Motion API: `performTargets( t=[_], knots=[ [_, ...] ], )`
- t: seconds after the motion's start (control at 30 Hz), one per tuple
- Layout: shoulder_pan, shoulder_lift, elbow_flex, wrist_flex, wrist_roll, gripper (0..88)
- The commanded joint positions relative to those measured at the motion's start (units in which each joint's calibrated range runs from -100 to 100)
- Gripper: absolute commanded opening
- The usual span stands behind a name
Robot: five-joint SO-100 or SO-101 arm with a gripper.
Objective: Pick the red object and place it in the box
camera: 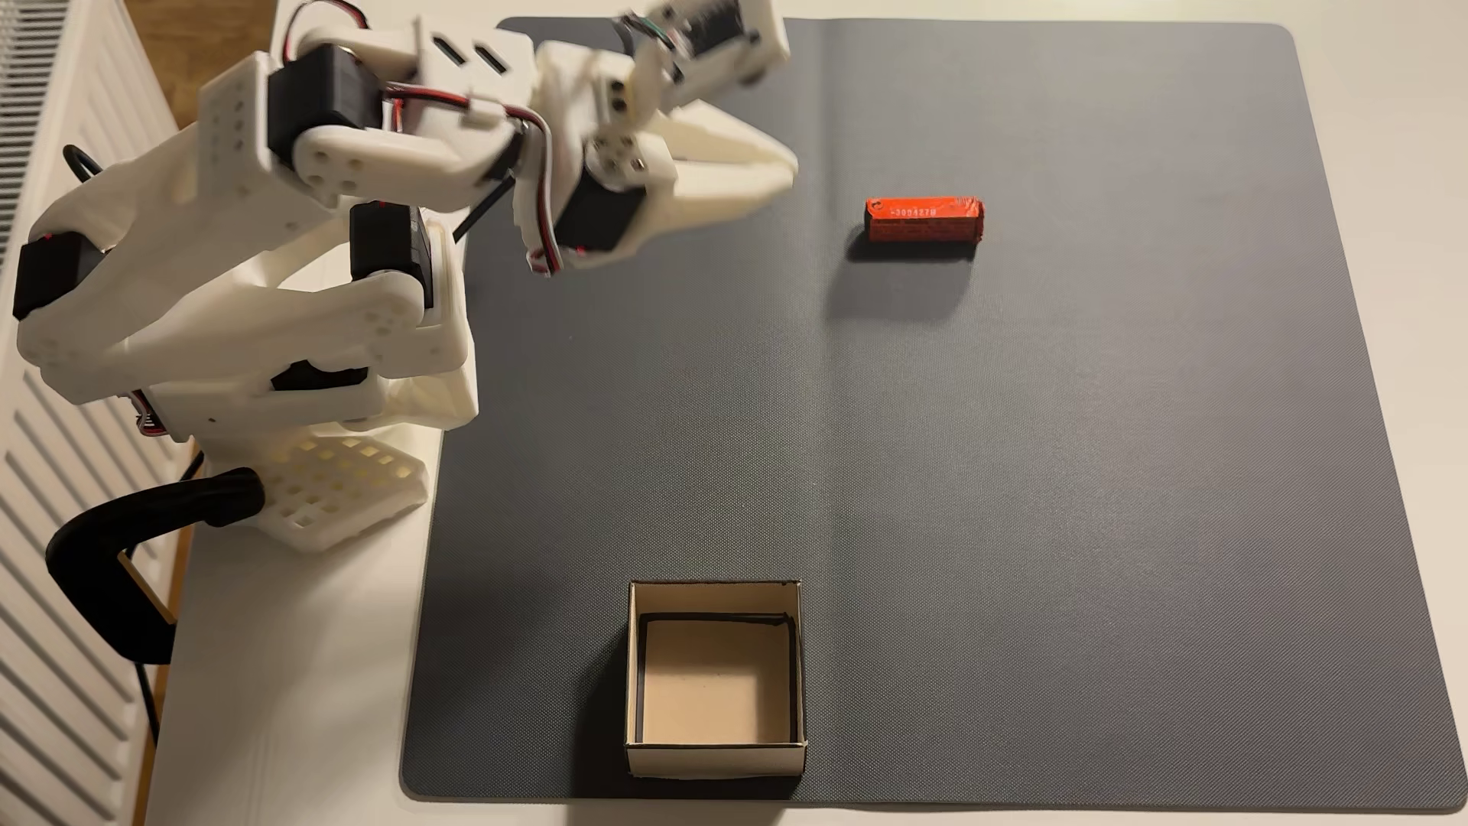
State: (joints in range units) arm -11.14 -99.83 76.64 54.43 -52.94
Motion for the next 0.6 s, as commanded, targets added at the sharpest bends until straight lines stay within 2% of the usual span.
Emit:
performTargets(
  t=[0.0, 0.1, 0.27, 0.47, 0.57],
  knots=[
    [-2.0, 0.6, 2.0, -1.3, -0.3, 0.7],
    [-5.9, 0.9, 6.4, -4.3, -0.7, 0.7],
    [-9.4, 0.9, 12.7, -7.3, -4.4, 0.7],
    [-9.9, 1.3, 12.5, -8.2, -4.1, 0.8],
    [-10.0, 4.2, 12.5, -11.6, -1.0, 0.8]
  ],
)
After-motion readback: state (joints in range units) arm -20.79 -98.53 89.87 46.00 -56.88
